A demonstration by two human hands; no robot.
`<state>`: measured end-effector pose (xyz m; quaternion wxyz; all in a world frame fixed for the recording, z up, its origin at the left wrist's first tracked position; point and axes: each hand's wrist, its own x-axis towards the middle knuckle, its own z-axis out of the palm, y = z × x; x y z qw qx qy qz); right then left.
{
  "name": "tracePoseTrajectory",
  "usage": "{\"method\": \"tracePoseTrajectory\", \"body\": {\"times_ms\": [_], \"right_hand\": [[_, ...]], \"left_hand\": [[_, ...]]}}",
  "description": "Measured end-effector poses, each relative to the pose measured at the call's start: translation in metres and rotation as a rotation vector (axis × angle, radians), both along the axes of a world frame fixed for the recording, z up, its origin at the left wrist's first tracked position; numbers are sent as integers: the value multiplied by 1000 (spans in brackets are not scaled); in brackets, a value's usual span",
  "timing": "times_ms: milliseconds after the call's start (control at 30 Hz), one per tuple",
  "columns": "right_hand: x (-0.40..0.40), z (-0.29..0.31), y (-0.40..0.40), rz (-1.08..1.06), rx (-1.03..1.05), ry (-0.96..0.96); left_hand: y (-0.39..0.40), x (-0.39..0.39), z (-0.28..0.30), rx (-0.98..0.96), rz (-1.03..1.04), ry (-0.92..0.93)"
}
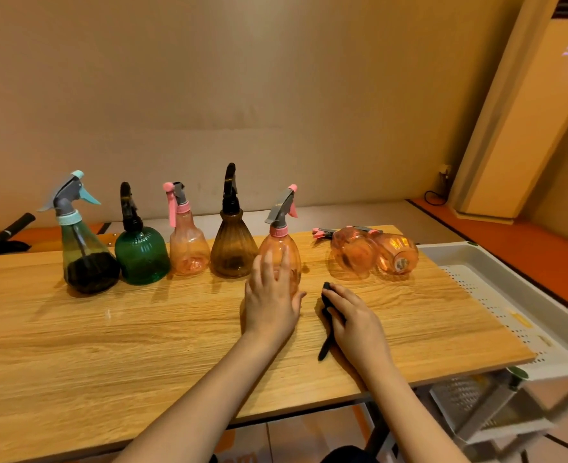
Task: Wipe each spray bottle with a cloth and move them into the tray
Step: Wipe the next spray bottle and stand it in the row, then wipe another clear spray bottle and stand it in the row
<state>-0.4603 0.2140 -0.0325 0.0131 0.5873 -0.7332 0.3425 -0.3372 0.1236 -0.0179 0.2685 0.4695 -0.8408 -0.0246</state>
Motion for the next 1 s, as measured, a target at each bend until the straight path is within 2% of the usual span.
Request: {"method": "tracePoseTrajectory", "body": {"times_ms": [100, 333, 400, 633, 833, 1000], "right_hand": [[0, -2, -3, -6, -1, -1], [-1, -6, -4, -9, -37, 2], [-2, -8, -5, -6, -42, 28], [-26, -7, 6, 56, -25, 299], [-32, -5, 10, 21, -2, 346], [-56, -8, 16, -77, 22, 332]], "left_hand": [[5, 3, -9, 38, -71, -161], [-9, -19, -6, 101, -11, -266], [-16, -24, -5, 114, -5, -267], [-37, -31, 7, 177, 6, -320], [-42, -35, 11, 193, 4, -326], [-29, -39, 16, 96, -97, -229]]}}
